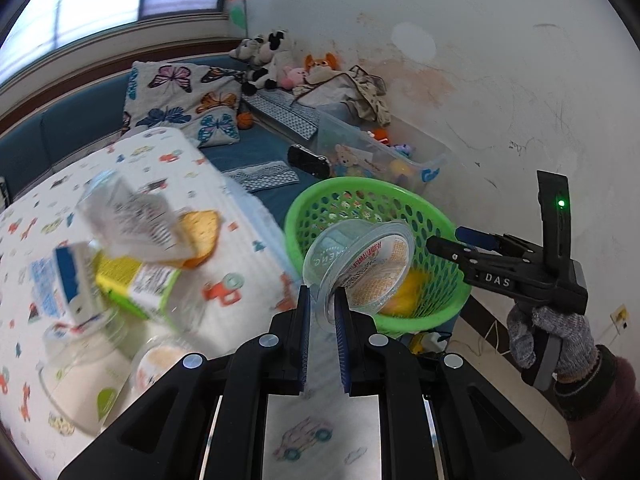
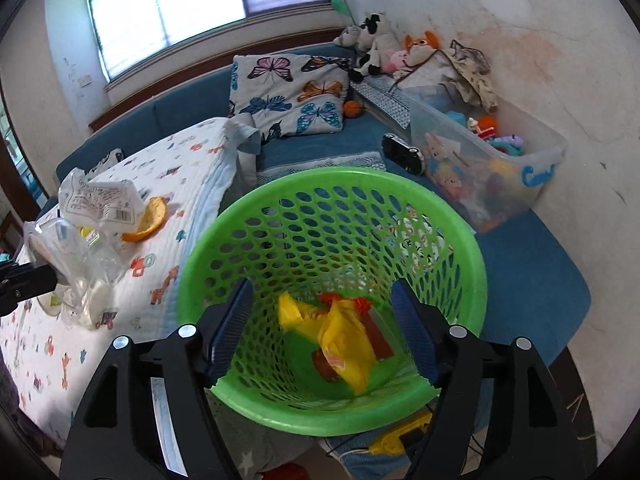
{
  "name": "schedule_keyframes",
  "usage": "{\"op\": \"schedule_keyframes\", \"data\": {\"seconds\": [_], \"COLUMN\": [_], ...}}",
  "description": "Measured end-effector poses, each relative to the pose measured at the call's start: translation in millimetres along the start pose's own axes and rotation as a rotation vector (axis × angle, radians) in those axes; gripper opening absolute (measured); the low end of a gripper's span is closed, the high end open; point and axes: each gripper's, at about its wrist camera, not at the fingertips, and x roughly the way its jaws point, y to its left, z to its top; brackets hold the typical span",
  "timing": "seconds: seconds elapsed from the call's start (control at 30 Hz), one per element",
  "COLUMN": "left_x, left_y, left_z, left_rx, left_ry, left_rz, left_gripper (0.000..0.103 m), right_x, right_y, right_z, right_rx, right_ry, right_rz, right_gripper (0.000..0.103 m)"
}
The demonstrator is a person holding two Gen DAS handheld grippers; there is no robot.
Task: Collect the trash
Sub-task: 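Drop the yellow wrapper and clear cup into the green basket with both tools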
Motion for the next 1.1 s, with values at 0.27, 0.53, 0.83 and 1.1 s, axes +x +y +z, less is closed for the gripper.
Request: {"op": "schedule_keyframes", "data": {"seconds": [0.27, 0.53, 0.83, 1.1], "left_x": [32.1, 66.3, 90.1, 83.5], "left_y": [-22.0, -41.4, -53.0, -46.6], "left_z": [17.5, 29.9, 29.8, 20.0], "left_rx": [0.042, 0.075, 0.093, 0.071], "left_ry": [0.036, 0.086, 0.127, 0.117], "left_rz": [-0.016, -0.016, -0.027, -0.035], "left_gripper": [0.012, 0.012, 0.018, 0.039], "right_x": [-14.5, -33.7, -42.0, -45.0], "right_y": [-15.0, -22.7, -26.6, -21.0], "right_z": [-3.0, -10.5, -19.5, -23.0], "right_rx": [0.030, 0.040, 0.054, 0.060], "right_ry": [-0.030, -0.062, -0.069, -0.069], "right_rz": [-0.005, -0.003, -0.002, 0.010], "right_gripper": [0.078, 0.081, 0.081, 0.081]}}
